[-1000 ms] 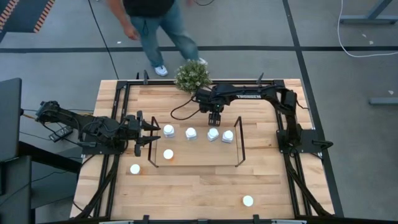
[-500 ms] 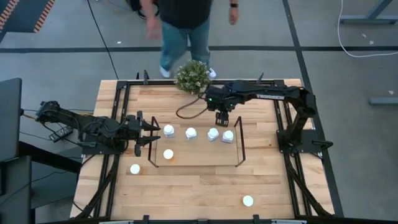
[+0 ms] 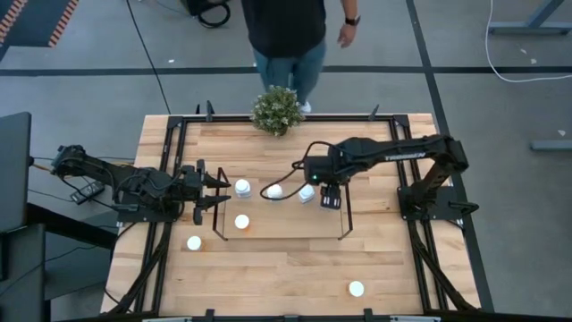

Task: Pick and place medicine bottles onto shelf by color
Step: Put the top orange pill bottle on the shelf

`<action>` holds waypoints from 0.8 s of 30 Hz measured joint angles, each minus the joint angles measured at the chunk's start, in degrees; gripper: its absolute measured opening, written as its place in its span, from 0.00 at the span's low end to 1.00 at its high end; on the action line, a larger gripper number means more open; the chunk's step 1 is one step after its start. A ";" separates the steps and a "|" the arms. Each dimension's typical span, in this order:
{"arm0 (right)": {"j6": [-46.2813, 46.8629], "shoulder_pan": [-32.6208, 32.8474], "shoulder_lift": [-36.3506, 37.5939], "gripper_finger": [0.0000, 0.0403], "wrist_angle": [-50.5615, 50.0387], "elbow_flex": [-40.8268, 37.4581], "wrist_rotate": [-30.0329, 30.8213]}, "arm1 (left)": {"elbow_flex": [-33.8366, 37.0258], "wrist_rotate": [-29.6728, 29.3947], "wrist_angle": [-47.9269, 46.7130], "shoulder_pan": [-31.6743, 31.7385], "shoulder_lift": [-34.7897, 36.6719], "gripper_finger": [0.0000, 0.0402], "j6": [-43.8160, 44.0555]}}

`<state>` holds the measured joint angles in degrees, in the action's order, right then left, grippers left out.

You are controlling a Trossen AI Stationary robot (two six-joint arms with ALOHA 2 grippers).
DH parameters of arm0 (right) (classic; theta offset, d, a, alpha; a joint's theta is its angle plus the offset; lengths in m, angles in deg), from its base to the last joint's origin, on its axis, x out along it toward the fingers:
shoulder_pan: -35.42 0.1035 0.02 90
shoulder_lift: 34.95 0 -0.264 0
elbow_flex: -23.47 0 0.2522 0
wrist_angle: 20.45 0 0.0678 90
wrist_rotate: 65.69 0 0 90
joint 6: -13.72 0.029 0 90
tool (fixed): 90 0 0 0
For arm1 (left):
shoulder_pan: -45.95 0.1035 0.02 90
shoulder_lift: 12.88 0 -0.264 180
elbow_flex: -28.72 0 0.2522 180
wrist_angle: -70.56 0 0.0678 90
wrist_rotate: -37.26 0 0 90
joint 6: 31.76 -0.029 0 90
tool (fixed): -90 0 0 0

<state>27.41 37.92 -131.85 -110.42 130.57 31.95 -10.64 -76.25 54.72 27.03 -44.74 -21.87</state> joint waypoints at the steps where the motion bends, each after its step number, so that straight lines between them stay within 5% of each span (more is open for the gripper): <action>1: 0.60 0.82 0.24 0.58 -0.14 0.00 -0.06 | 0.00 0.00 0.02 -0.02 0.02 0.43 0.00; 16: 1.41 4.21 0.37 0.58 -0.94 5.22 4.27 | 0.00 0.00 0.08 0.00 0.00 0.43 0.22; 24: 4.85 6.87 0.30 0.58 0.24 7.72 -1.99 | 0.00 -0.01 0.06 -0.01 0.00 0.43 0.09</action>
<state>32.25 44.79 -131.54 -110.18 138.28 29.95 -10.64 -76.26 54.78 27.02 -44.74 -21.78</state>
